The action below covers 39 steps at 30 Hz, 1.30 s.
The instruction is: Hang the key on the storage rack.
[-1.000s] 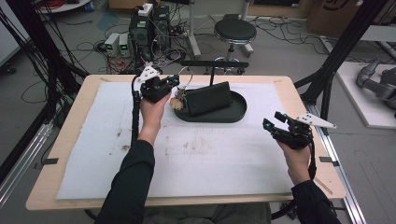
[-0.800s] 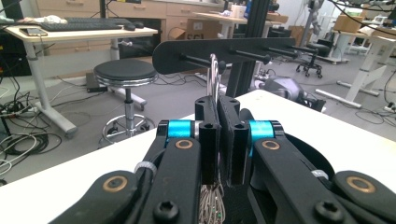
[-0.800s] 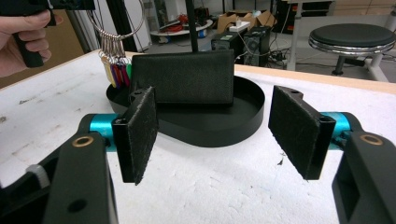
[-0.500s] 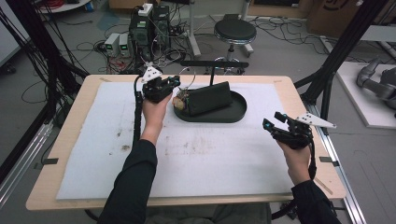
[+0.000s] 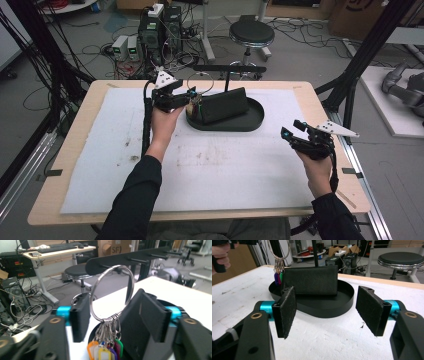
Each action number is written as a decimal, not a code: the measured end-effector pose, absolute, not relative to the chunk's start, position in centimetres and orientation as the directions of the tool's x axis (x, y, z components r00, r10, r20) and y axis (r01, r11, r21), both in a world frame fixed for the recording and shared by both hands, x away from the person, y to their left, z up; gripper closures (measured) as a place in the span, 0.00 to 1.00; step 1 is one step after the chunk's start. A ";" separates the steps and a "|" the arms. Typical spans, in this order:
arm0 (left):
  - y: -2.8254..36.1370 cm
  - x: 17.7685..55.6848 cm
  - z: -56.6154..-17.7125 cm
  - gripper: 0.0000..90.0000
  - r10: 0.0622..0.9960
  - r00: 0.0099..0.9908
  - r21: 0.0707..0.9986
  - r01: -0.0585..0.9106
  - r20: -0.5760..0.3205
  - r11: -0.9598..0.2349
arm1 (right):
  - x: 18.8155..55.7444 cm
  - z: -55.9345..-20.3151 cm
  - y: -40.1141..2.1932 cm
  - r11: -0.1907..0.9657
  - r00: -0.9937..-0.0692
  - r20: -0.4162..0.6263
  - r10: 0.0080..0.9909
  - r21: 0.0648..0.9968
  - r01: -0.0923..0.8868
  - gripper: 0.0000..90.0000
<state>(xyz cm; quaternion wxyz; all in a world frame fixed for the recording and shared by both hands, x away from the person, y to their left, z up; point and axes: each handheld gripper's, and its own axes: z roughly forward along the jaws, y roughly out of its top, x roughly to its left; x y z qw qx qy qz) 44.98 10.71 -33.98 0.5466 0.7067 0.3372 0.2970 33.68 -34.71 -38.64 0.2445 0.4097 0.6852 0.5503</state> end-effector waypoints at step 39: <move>19.6 31.0 -40.5 0.27 0.788 0.613 0.957 0.195 0.052 -0.215 | 34.1 -38.8 -35.0 0.058 -0.529 0.120 0.840 0.950 0.308 0.36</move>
